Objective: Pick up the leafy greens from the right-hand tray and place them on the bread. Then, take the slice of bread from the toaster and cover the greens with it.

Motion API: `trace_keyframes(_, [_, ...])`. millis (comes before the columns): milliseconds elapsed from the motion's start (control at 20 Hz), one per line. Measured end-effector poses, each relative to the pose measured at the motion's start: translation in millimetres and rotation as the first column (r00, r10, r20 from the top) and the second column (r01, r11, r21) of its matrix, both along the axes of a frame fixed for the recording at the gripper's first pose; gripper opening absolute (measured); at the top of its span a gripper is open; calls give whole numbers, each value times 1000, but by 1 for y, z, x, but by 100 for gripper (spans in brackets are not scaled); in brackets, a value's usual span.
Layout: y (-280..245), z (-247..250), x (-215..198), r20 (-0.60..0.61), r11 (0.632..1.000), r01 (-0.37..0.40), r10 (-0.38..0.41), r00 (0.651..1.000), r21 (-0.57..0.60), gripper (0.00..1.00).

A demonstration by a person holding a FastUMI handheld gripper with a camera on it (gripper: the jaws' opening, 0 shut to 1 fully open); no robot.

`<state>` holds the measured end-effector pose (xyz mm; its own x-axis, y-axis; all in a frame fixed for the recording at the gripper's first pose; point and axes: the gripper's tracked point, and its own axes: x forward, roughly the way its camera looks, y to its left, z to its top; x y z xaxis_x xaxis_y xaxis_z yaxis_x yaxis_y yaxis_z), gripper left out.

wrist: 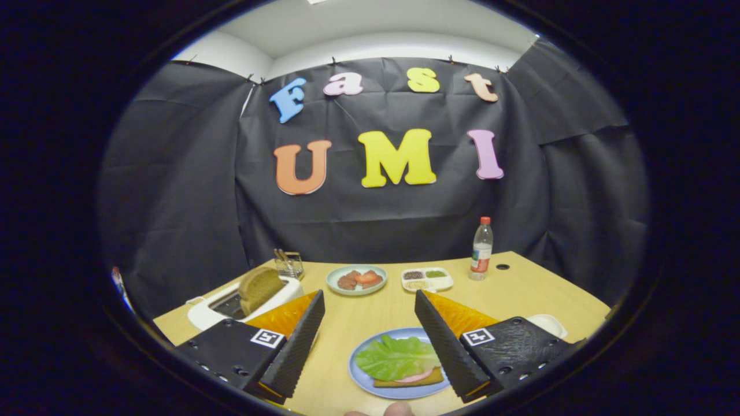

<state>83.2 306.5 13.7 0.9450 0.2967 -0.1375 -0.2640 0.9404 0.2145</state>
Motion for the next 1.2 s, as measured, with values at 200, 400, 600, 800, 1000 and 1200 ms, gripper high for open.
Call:
trace_keyframes(200, [55, 27, -8, 8, 998, -67, 67, 998, 19, 96])
trace_keyframes(400, [106, 20, 1, -39, 996, -86, 87, 995, 24, 96])
trace_keyframes(600, [141, 4, 14, -99, 996, -89, 90, 991, 14, 96])
trace_keyframes(800, [162, -19, 31, -187, 996, -85, 82, 979, -5, 87])
trace_keyframes(1000, [172, -32, 39, -235, 996, -85, 81, 969, -9, 46])
trace_keyframes(1200, [173, -34, 41, -254, 996, -88, 90, 963, 18, 15])
